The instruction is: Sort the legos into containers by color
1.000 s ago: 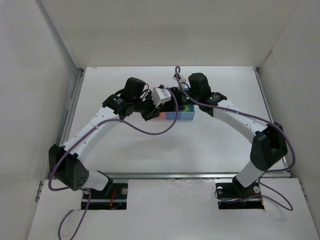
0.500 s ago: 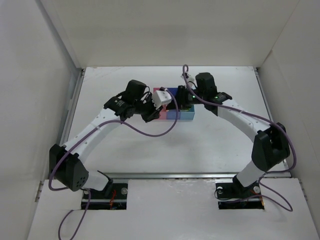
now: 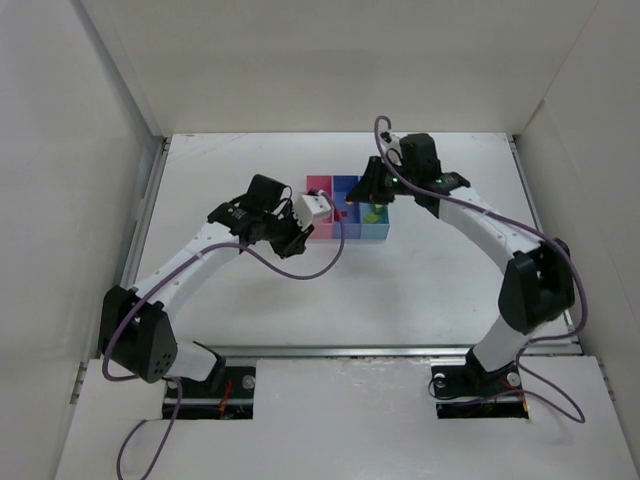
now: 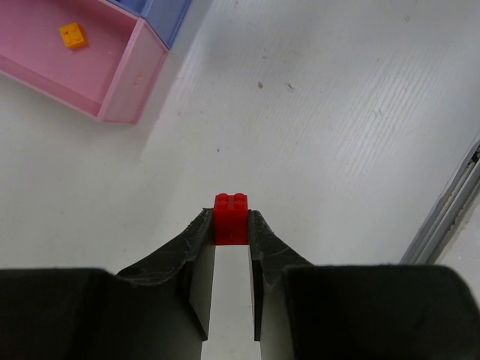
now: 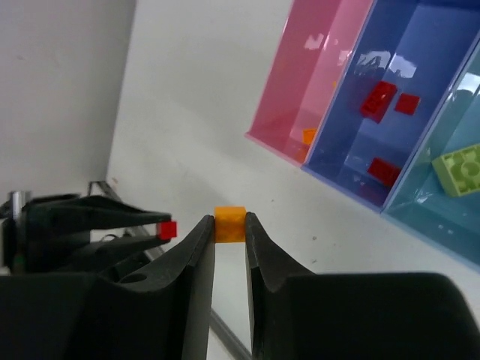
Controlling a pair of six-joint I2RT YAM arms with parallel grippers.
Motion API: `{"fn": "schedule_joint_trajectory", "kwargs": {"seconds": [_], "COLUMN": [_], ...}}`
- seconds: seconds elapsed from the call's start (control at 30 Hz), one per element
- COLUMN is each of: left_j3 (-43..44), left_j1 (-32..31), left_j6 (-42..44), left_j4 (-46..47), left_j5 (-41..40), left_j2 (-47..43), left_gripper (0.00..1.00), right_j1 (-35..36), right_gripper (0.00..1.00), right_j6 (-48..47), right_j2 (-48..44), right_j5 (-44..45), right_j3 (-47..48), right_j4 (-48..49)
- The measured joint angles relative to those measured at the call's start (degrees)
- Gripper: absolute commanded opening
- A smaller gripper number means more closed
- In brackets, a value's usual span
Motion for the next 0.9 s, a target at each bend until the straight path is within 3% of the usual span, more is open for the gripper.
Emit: {"fn": "schedule_joint_trajectory", "kwargs": {"seconds": [0.2,0.33,0.37,0.4,0.5,0.53,0.57,0.77,0.9], "left_j3": [0.0,0.0,0.0,-0.1,-0.1,-0.1,-0.1,-0.1,-0.1], "left_j1": [1.4,1.8,1.9,1.9,2.2,2.2,2.2,2.3,2.3], "left_j6": [-1.3,-2.0,-2.1,-2.2,-2.6,-2.7,-2.8,-3.0,-3.1], "left_j4": [0.6,0.7,0.7,0.9,1.0,1.2,1.2,1.3,1.3], "left_j5": [-0.1,-0.5,-0.5,-0.5,-0.5,-0.5,-0.5,-0.5,-0.5], "left_j2": [-0.6,-1.7,-2.2,-2.7,-3.7,-3.7,-3.7,-3.7,-3.7], "left_gripper": [0.0,0.0,0.0,0.0,0.0,0.0,0.0,0.0,0.0], "right_j1": [6.5,9.3,9.8,10.1,10.5,10.6,10.8,11.2,11.4], "right_gripper": [0.0,0.01,0.06,0.17,0.3,0.41,0.44,0.56,0.56], "right_j6": [-4.7,-6.6,-6.9,-7.2,-8.2,-8.4,-8.5,-9.5,-9.9], "right_j2": [17.8,26.2,27.8,29.3,32.3,33.0,33.4,33.9,33.9], "right_j5": [9.8,14.3,15.4,16.3,17.7,17.9,18.2,19.5,19.6], "right_j3": [21.3,30.4,32.2,33.7,36.4,36.7,36.9,37.1,37.1], "right_j4": [-5.5,-8.5,-9.7,-10.6,-12.8,-13.5,-14.0,-15.9,-16.2]}}
